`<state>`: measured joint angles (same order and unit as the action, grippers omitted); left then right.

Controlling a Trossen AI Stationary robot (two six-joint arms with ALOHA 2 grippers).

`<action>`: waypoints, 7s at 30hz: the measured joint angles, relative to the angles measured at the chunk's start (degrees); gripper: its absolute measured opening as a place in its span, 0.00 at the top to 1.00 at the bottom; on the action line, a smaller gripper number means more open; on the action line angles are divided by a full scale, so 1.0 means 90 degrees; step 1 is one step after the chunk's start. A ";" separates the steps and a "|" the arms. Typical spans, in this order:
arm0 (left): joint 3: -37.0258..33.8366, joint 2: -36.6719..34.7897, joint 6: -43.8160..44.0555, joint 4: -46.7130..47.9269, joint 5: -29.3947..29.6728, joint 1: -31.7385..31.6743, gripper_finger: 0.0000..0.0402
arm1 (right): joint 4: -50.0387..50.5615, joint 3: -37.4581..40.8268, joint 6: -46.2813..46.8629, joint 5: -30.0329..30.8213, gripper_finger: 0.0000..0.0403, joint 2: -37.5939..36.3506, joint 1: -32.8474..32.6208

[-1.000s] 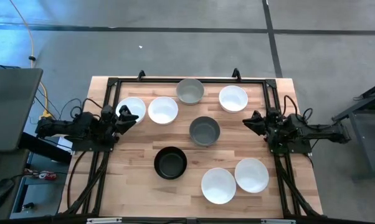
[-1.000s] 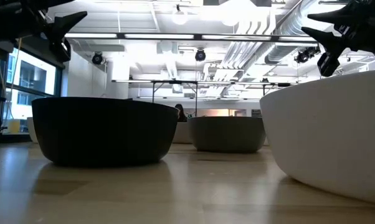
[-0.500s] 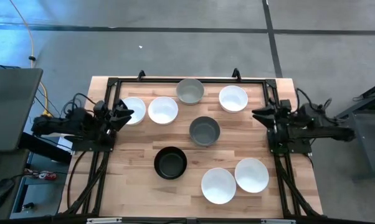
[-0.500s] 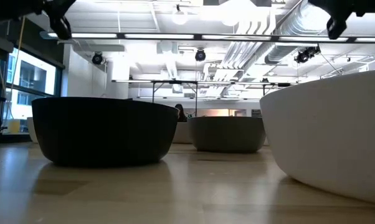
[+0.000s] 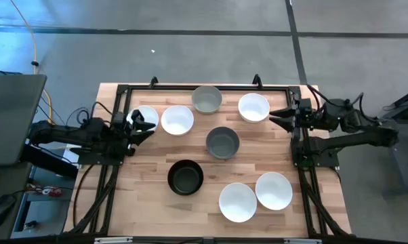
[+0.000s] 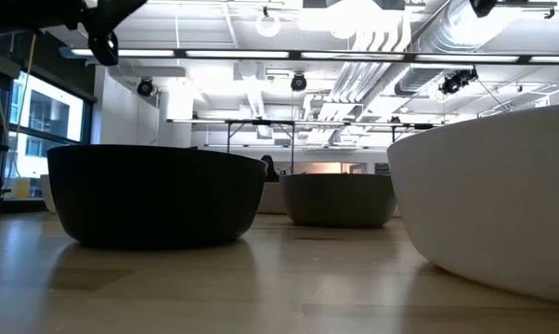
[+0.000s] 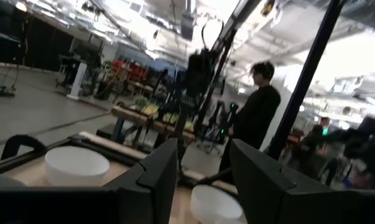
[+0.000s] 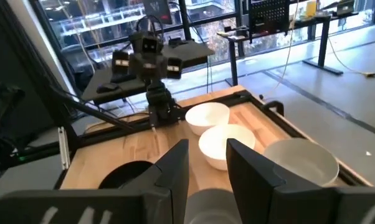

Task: Nest bowls inside each other
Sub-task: Stack the white bowl on top of the dark gray bowl

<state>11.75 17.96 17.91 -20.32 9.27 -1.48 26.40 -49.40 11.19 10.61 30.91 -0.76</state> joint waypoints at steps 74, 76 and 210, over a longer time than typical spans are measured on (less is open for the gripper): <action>0.0000 0.0639 -0.0006 0.0135 0.0137 0.0002 0.66 | 0.3472 -0.1053 0.2792 -0.0850 0.76 0.5712 0.5756; 0.0000 0.0643 -0.0007 0.0138 0.0140 0.0002 0.66 | 0.3409 -0.1053 0.2715 -0.0861 0.76 0.5913 0.5803; -0.0005 0.0641 0.0211 0.0442 0.0329 0.0000 0.66 | 0.3080 -0.1553 0.2063 -0.3038 0.99 0.6512 0.5404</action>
<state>11.70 23.73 19.81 -16.34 12.23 -1.48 54.12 -63.38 29.76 -16.74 89.52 47.87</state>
